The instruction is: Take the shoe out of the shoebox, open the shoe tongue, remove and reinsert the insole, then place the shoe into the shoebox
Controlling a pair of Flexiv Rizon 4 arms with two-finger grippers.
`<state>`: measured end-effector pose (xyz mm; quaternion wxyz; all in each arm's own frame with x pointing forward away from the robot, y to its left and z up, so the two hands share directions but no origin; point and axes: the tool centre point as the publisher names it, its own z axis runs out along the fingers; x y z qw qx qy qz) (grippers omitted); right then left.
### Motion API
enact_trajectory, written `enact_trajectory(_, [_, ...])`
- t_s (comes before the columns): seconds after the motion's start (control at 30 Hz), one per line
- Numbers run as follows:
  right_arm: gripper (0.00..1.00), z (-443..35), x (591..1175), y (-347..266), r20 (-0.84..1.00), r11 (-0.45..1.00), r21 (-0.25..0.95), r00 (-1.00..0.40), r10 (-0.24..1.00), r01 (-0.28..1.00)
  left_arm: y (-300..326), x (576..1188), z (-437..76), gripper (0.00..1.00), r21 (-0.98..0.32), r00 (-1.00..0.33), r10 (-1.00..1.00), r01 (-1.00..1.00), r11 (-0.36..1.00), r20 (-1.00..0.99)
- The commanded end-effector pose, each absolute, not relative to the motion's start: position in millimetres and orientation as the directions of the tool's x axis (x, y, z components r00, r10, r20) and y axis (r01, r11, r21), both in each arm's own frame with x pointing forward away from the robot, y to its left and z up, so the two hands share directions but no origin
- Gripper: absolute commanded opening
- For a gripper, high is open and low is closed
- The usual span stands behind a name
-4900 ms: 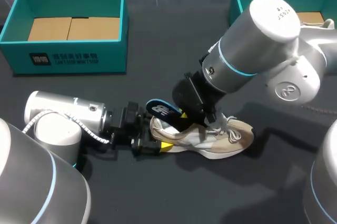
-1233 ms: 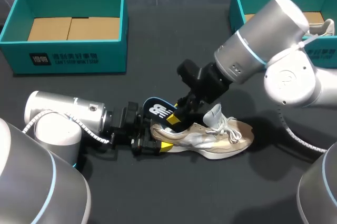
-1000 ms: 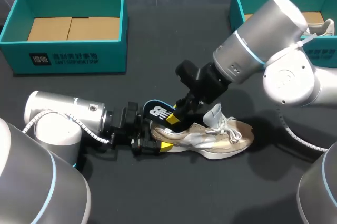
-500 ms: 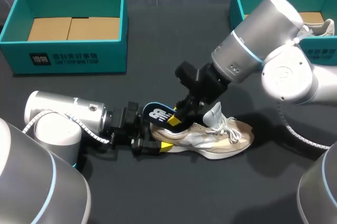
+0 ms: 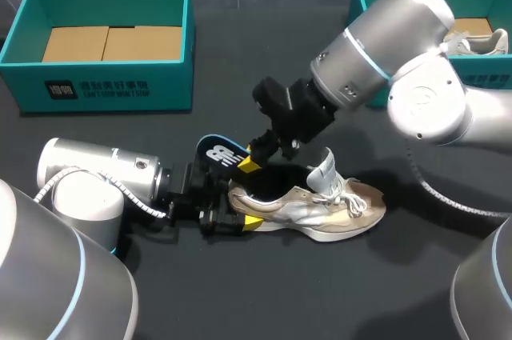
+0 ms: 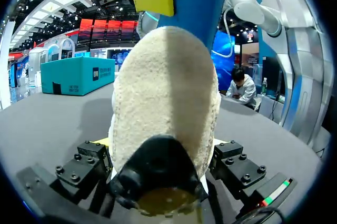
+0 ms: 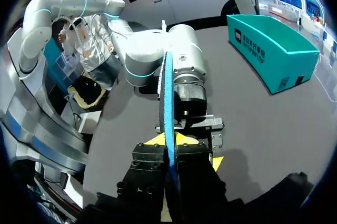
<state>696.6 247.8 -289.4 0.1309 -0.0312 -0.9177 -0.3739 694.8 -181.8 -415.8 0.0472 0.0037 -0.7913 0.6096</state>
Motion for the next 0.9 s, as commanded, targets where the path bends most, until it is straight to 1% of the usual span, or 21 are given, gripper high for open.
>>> enact_trajectory(0.03, [0.0, -269.8, 698.1, 273.9, 0.236, 0.774, 0.624, -0.97, -0.053, 0.109, -183.5, 695.3, -419.6, 0.0, -0.964, -0.996, 0.05, -0.063, 0.259, 0.079])
enact_trajectory(0.37, [0.0, -269.8, 698.1, 273.9, 0.236, 0.774, 0.624, -0.97, -0.053, 0.109, -183.5, 695.3, -419.6, 0.0, -0.964, -0.996, 0.05, -0.063, 0.259, 0.079])
enact_trajectory(0.43, [0.0, -264.6, 694.4, 279.6, 0.19, 0.724, 0.684, -0.98, -0.06, 0.088, -183.5, 695.3, -419.6, 0.0, -0.964, -0.996, 0.05, -0.063, 0.259, 0.079])
enact_trajectory(0.53, [0.0, -242.0, 688.5, 282.6, 0.161, 0.681, 0.728, -0.985, -0.056, 0.08, -183.5, 695.3, -419.6, 0.0, -0.964, -0.996, 0.05, -0.063, 0.259, 0.079])
enact_trajectory(0.6, [0.0, -226.7, 686.1, 283.7, 0.199, 0.651, 0.749, -0.979, -0.044, 0.123, -183.5, 695.3, -419.6, 0.0, -0.964, -0.996, 0.05, -0.063, 0.259, 0.079])
enact_trajectory(0.7, [0.0, -199.0, 678.4, 282.3, 0.317, 0.489, 0.835, -0.947, -0.054, 0.252, -183.5, 695.3, -419.6, 0.0, -0.964, -0.996, 0.05, -0.063, 0.259, 0.079])
enact_trajectory(0.73, [0.0, -187.1, 673.2, 281.1, 0.314, 0.485, 0.835, -0.949, -0.032, 0.26, -183.5, 695.3, -419.6, 0.0, -0.964, -0.996, 0.05, -0.063, 0.259, 0.079])
enact_trajectory(0.9, [0.0, -187.1, 673.2, 281.1, 0.314, 0.485, 0.835, -0.949, -0.032, 0.26, -183.5, 695.3, -419.6, 0.0, -0.964, -0.996, 0.05, -0.063, 0.259, 0.079])
